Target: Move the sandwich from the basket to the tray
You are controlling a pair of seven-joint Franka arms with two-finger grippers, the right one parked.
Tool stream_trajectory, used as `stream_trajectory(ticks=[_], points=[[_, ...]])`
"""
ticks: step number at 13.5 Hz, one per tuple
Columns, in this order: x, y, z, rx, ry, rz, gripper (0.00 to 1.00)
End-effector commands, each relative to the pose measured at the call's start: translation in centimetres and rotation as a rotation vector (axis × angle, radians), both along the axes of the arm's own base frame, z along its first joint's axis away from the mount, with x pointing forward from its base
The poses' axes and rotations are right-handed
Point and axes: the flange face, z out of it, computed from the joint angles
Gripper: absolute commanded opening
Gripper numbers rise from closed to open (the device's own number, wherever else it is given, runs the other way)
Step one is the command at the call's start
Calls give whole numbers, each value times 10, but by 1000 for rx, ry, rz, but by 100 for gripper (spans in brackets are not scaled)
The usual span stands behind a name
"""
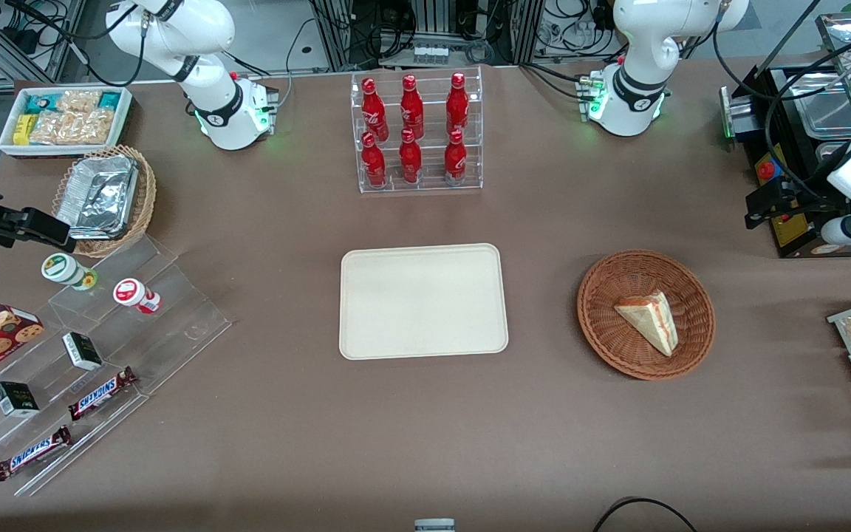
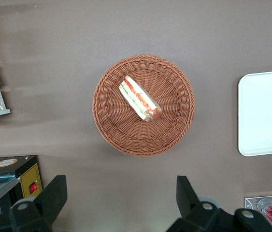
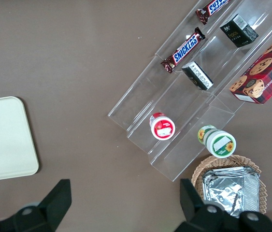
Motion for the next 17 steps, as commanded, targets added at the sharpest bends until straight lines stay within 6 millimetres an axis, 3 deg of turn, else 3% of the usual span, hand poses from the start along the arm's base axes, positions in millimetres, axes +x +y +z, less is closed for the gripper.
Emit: stream_trajectory(ticks=[1, 5, 8, 12, 17], points=[[0, -3, 6, 8, 11, 18, 100], [3, 0, 0, 13, 15, 29, 100], [17, 2, -28, 18, 54, 33, 100], [36, 2, -81, 26, 88, 80, 100], [31, 1, -173, 29, 26, 286, 100]])
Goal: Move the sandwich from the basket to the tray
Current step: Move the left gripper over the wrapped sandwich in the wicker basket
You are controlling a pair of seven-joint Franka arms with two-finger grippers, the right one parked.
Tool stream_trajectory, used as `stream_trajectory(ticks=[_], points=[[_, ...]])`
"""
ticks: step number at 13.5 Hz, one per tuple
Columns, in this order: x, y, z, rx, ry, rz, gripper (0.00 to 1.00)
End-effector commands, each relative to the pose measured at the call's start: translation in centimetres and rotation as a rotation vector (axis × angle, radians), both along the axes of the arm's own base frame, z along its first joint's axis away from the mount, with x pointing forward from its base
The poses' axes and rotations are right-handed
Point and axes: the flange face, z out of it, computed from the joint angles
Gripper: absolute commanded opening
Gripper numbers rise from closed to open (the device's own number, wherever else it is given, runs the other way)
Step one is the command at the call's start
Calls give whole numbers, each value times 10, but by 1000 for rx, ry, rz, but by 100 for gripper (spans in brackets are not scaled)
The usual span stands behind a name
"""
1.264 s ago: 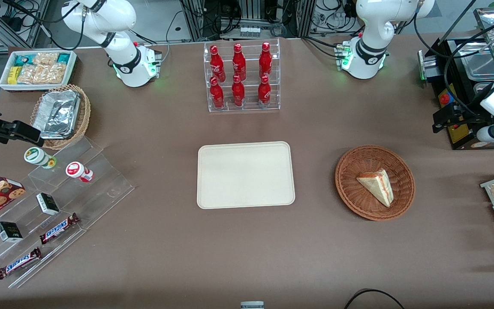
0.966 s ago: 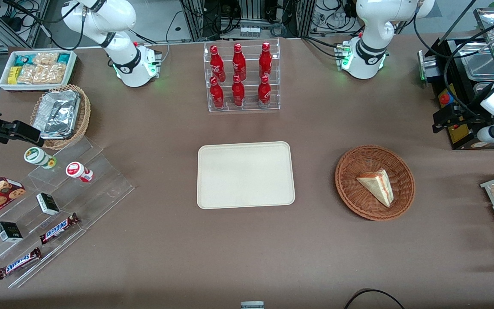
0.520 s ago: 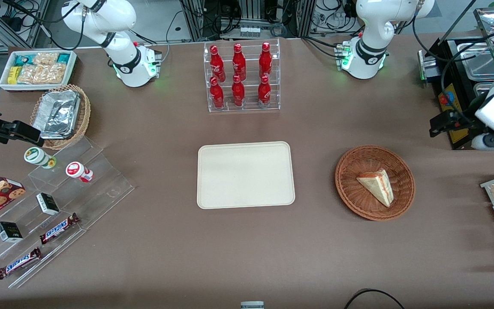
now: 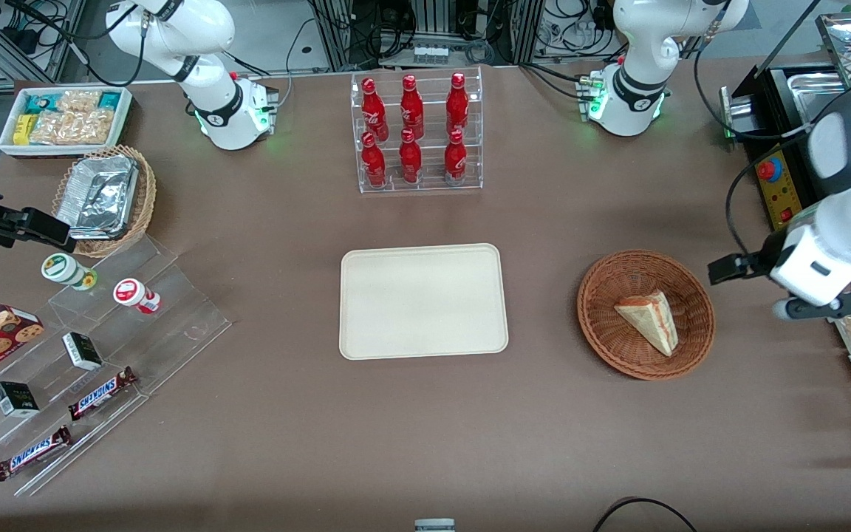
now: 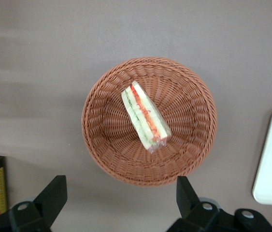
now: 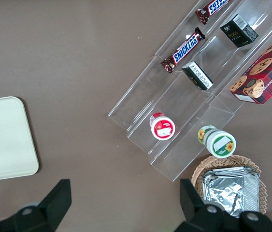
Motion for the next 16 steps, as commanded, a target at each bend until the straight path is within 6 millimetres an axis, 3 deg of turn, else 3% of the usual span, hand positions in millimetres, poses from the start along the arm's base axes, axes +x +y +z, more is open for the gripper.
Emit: stream_trajectory(ticks=[1, 3, 5, 11, 16], points=[[-15, -4, -33, 19, -42, 123, 100], [-22, -12, -61, 19, -63, 201, 100], [-31, -21, -76, 22, -62, 256, 100], [-49, -21, -128, 2, -139, 340, 100], [-49, -27, -144, -1, -134, 357, 100]])
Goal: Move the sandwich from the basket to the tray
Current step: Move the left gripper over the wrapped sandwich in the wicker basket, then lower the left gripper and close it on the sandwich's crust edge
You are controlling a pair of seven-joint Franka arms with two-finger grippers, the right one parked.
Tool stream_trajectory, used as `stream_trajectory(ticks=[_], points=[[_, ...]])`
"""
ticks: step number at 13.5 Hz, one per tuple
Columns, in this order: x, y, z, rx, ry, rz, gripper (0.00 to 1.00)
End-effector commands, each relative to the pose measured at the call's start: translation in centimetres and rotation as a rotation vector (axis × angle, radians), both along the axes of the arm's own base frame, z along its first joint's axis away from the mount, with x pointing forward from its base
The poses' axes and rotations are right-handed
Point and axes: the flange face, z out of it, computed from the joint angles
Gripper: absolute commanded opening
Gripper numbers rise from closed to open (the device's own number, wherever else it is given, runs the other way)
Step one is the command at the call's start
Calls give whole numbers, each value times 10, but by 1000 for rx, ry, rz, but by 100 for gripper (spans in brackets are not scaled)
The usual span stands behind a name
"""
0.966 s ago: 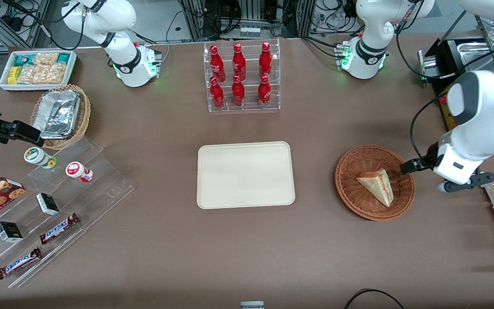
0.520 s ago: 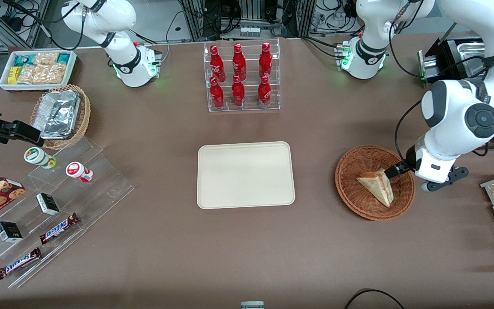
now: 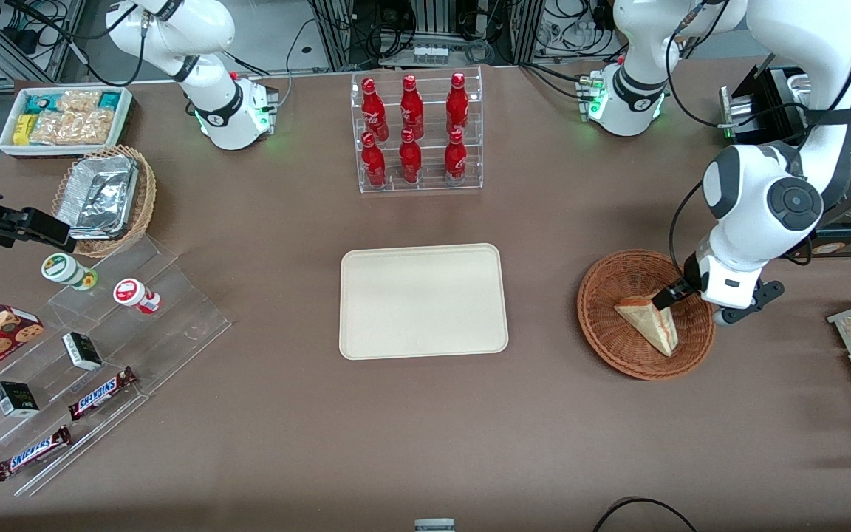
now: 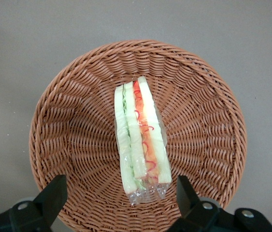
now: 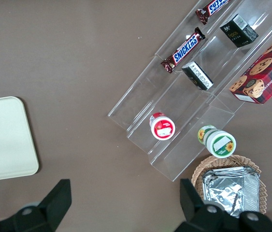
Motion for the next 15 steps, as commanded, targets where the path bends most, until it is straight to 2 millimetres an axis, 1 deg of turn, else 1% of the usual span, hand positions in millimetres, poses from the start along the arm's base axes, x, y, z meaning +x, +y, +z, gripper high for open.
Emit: stream_trajectory(ticks=[1, 3, 4, 5, 11, 15], points=[[-2, -11, -5, -1, -15, 9, 100], [0, -15, -10, -6, -19, 18, 100], [0, -22, -14, -7, -17, 20, 100], [0, -25, -17, -8, -21, 15, 100], [3, -23, -42, -2, -11, 11, 100], [5, -18, -54, -7, -12, 29, 100]])
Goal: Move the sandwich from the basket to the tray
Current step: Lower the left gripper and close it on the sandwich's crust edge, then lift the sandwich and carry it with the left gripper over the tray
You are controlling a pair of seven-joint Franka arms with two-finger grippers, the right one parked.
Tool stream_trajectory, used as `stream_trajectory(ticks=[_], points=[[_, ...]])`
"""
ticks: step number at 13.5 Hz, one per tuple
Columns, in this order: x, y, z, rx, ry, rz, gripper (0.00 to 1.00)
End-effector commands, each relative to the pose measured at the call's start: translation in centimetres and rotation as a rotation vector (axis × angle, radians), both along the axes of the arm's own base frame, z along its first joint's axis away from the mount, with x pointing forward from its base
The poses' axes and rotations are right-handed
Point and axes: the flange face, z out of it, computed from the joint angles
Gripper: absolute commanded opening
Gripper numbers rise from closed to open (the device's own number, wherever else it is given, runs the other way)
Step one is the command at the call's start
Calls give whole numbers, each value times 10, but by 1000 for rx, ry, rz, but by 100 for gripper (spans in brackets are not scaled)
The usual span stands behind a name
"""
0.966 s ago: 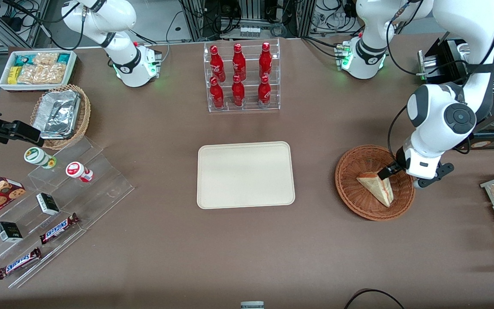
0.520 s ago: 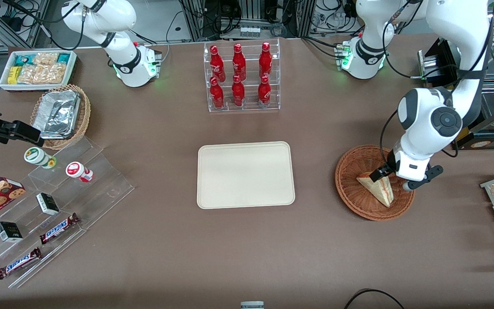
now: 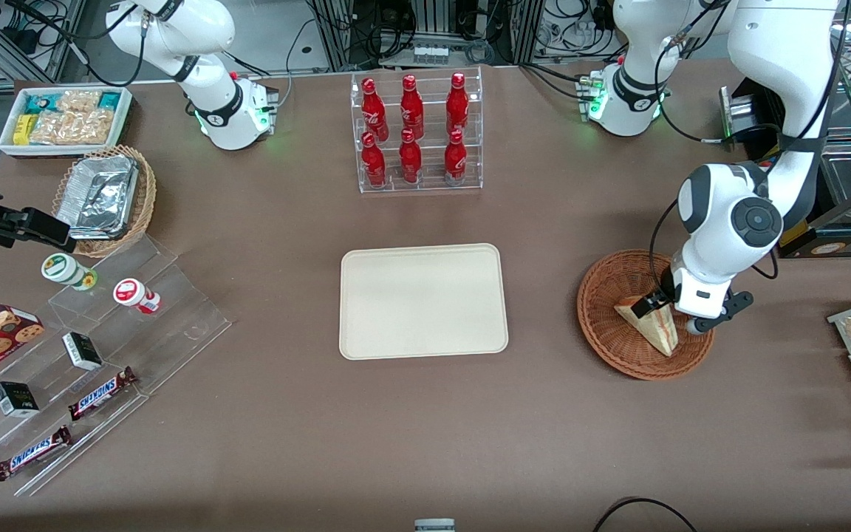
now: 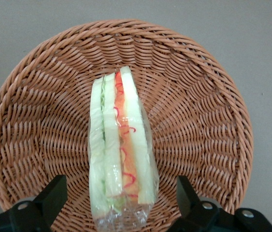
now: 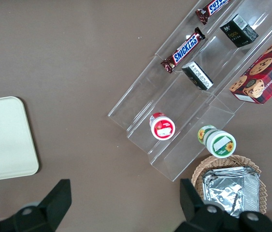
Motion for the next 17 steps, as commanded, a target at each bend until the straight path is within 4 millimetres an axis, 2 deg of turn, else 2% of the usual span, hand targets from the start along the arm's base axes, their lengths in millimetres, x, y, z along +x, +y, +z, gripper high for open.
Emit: stream_trajectory(ticks=[1, 4, 5, 6, 7, 8, 9, 10, 12, 15, 17], points=[[1, 1, -9, -3, -8, 24, 100], [0, 1, -22, -1, 10, 22, 98], [-1, 0, -25, 0, 15, 21, 92], [-1, 0, -29, 0, 16, 21, 80], [0, 0, -29, -1, 12, 22, 52], [0, 1, -29, 0, 12, 22, 31], [1, 0, -26, -1, 10, 19, 16], [3, -1, -19, -2, 0, 16, 8], [8, -4, 5, 3, 13, 6, 8], [15, -12, 60, 18, 65, -20, 7], [18, -38, 95, 23, 83, -61, 6]])
